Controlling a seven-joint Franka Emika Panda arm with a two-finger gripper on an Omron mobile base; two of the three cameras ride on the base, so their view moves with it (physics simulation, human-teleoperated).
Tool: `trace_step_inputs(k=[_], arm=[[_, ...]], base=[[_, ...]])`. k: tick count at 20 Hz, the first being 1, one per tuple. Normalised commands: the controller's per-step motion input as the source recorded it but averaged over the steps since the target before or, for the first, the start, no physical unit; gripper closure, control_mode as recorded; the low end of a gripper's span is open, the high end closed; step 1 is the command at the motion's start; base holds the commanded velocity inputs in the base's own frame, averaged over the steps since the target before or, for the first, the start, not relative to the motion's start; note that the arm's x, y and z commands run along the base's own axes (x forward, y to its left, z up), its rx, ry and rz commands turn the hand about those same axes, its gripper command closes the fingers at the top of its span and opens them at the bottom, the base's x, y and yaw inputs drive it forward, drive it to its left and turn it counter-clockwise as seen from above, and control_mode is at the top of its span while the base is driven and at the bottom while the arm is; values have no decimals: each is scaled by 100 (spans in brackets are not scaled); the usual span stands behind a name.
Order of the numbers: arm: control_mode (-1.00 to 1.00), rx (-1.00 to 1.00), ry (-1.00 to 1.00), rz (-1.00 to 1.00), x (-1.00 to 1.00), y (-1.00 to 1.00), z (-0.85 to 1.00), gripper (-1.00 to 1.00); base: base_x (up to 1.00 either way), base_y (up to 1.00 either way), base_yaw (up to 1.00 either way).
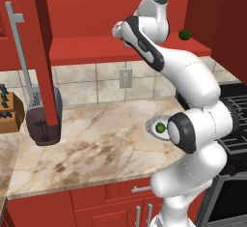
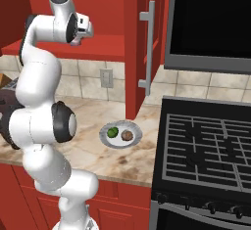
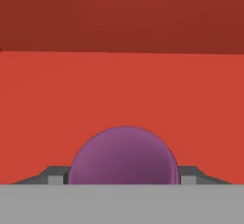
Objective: Pick the avocado and bread from the counter and place them on the plate. Then pick the jam from the cabinet and place it next to the plate. Lastly close the cabinet door.
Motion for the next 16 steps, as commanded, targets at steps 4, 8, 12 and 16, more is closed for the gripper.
trace_step_inputs(k=[4,8,12,16], arm=[[-100,-1,0,4,-100,0,1,100],[-100,0,0,6,-100,0,0,100],[-100,0,0,6,-100,0,0,100],[-100,0,0,6,-100,0,0,100]], base=[[0,0,0],[0,0,0],[0,0,0],[0,0,0]])
